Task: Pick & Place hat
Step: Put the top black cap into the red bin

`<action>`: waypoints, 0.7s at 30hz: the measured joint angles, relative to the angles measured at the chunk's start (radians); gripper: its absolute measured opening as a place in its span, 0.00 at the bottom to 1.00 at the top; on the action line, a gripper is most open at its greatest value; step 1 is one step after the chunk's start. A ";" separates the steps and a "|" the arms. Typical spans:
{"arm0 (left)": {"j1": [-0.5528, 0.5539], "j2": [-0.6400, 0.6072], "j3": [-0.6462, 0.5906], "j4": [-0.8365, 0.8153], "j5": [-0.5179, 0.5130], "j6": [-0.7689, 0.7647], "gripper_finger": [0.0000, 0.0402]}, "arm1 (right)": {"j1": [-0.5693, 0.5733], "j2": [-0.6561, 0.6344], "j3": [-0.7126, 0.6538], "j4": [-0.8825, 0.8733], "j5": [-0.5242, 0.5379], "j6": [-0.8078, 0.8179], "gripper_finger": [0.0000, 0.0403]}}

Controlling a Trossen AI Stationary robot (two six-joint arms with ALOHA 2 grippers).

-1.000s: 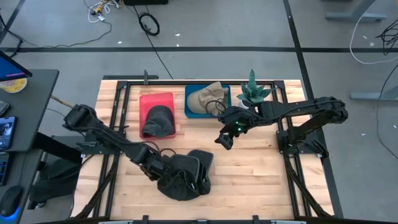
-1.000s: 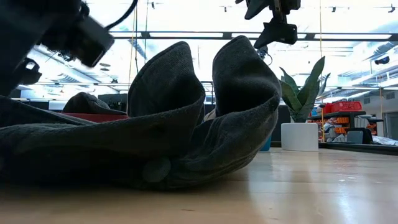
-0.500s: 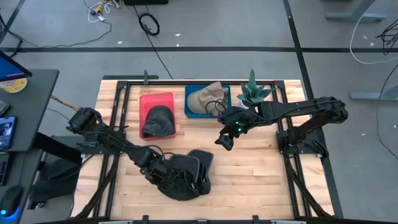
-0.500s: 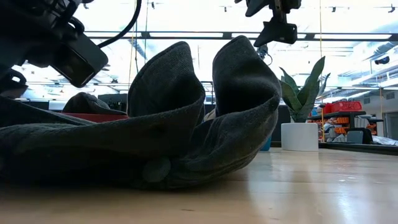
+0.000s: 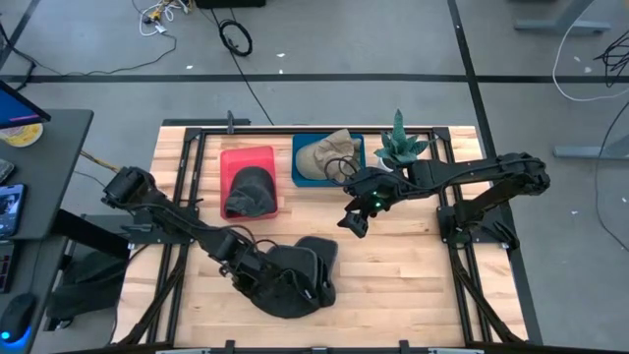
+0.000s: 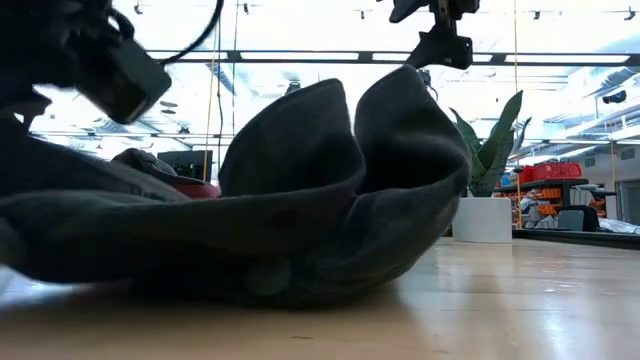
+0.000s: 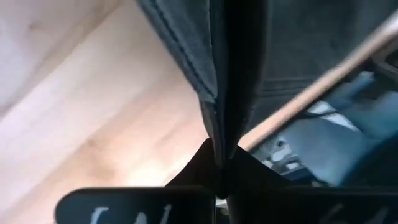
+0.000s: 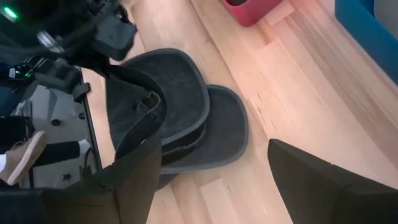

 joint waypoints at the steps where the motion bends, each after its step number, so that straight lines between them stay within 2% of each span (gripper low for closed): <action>1: 0.000 -0.022 0.000 0.001 -0.008 -0.010 0.02 | 0.000 0.000 0.000 0.002 0.000 -0.003 0.73; 6: 0.000 -0.164 0.000 0.003 -0.124 -0.092 0.02 | 0.000 0.000 0.000 0.010 0.000 -0.025 0.73; 13: 0.000 -0.390 0.000 0.024 -0.426 -0.187 0.02 | -0.012 0.000 0.000 0.017 -0.003 -0.052 0.73; 21: 0.000 -0.539 0.000 0.204 -0.765 -0.114 0.02 | -0.018 0.000 0.000 0.018 -0.003 -0.057 0.73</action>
